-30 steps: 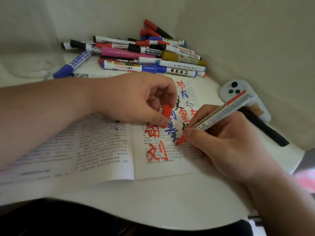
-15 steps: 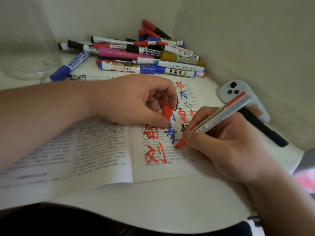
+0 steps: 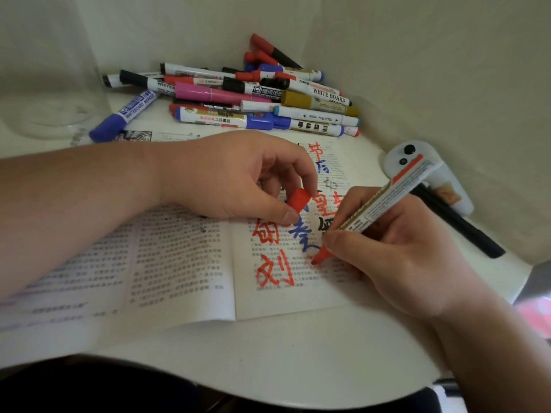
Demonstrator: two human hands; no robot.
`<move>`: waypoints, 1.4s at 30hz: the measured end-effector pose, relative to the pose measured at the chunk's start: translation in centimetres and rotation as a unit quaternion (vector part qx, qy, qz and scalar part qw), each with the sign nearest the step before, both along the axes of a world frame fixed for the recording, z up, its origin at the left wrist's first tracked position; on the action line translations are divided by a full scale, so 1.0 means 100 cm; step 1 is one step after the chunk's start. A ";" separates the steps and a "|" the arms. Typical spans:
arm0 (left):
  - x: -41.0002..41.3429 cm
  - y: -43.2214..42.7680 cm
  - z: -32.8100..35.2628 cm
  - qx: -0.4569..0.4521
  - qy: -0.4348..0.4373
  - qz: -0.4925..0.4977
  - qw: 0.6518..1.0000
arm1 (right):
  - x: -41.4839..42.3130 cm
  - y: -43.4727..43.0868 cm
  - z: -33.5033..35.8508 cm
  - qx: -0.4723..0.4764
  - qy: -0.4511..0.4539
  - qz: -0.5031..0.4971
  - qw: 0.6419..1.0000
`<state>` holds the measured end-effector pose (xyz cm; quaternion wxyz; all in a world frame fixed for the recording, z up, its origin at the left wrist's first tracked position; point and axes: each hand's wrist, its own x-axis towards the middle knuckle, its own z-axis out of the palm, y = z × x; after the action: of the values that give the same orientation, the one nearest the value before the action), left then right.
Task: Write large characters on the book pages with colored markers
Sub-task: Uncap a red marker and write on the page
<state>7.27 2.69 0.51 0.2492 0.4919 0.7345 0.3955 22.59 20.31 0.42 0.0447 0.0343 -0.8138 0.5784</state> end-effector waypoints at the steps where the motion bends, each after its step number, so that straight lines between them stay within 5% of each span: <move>1: 0.000 0.000 0.000 -0.001 0.001 -0.001 1.000 | 0.000 0.001 -0.002 0.005 0.003 -0.010 1.000; 23: 0.002 0.000 0.001 -0.013 0.008 0.008 1.000 | 0.006 0.005 0.001 -0.032 0.001 0.126 0.991; 42: 0.006 0.000 0.005 -0.022 0.013 0.025 0.999 | 0.003 0.009 -0.004 -0.015 -0.005 0.116 0.993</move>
<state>7.90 2.67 1.02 0.2408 0.4730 0.7582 0.3788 22.90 21.22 0.05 -0.0258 0.1249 -0.7957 0.5921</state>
